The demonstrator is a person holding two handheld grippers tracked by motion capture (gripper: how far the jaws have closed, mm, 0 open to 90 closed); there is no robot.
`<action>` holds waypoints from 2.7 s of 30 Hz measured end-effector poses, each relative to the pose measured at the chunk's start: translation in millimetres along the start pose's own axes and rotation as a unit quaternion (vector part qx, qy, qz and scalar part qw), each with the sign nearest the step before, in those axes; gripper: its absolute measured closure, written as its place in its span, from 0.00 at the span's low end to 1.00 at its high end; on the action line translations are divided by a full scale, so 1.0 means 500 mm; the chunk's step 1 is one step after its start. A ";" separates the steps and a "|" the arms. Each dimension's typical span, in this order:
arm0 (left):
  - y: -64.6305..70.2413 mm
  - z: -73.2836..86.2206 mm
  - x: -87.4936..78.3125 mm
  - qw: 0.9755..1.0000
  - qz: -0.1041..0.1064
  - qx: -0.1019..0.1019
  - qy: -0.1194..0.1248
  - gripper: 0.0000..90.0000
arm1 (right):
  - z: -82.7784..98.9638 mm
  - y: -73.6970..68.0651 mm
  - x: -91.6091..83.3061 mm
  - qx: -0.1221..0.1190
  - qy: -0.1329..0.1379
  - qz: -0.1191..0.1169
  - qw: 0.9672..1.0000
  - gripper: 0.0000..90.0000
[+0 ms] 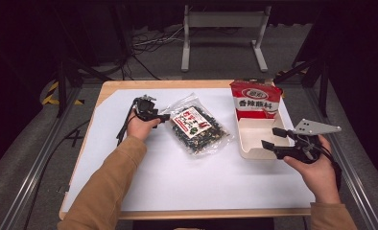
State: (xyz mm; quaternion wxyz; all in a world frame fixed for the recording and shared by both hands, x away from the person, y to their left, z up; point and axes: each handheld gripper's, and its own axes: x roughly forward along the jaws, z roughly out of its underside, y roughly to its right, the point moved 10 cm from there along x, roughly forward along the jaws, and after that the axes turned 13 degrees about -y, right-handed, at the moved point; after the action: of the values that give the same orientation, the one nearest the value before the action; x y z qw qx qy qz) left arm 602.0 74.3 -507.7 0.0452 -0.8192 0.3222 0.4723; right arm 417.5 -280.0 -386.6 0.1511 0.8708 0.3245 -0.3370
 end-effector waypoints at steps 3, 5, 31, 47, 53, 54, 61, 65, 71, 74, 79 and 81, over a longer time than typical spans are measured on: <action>0.000 -0.001 0.006 1.000 0.003 -0.006 0.000 0.37 | -0.001 0.001 0.002 -0.001 0.000 -0.001 1.000 0.39; 0.001 -0.001 0.011 1.000 0.006 -0.008 0.000 0.36 | -0.001 0.000 0.004 -0.001 0.000 -0.001 1.000 0.39; 0.028 -0.001 0.025 0.999 -0.029 0.001 -0.039 0.50 | -0.010 -0.017 0.017 -0.003 0.005 -0.022 1.000 0.37; 0.034 -0.001 0.025 0.999 -0.030 0.005 -0.043 0.86 | -0.008 -0.018 0.022 0.000 0.004 -0.026 1.000 0.37; 0.035 -0.003 0.023 0.999 -0.024 -0.002 -0.041 0.93 | -0.006 -0.016 0.022 0.000 0.003 -0.027 1.000 0.37; 0.034 -0.003 0.021 0.999 -0.020 -0.003 -0.041 0.94 | -0.006 -0.016 0.023 0.000 0.003 -0.027 1.000 0.37; 0.038 -0.010 0.000 1.000 -0.008 0.002 -0.029 0.97 | -0.003 -0.012 0.020 0.002 0.003 -0.025 1.000 0.37; 0.045 -0.019 -0.025 1.000 -0.004 0.011 -0.012 0.98 | -0.003 -0.011 0.017 0.002 0.006 -0.024 1.000 0.37; 0.063 -0.039 -0.078 0.999 0.000 0.032 0.022 0.98 | -0.008 -0.015 0.013 -0.002 0.009 -0.022 1.000 0.37; 0.076 -0.048 -0.106 0.998 -0.003 0.047 0.039 0.98 | -0.011 -0.016 0.011 -0.004 0.010 -0.022 1.000 0.37; 0.095 -0.061 -0.154 0.995 -0.012 0.070 0.070 0.98 | -0.013 -0.020 0.010 -0.006 0.010 -0.023 1.000 0.39; 0.103 -0.069 -0.181 0.992 -0.015 0.085 0.088 0.98 | -0.015 -0.024 0.010 -0.007 0.010 -0.025 1.000 0.40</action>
State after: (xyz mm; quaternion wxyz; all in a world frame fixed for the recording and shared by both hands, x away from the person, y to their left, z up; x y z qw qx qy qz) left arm 567.0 64.6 -404.2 0.0933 -0.8556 0.3514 0.3685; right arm 416.1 -265.0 -385.0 0.1459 0.8647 0.3499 -0.3295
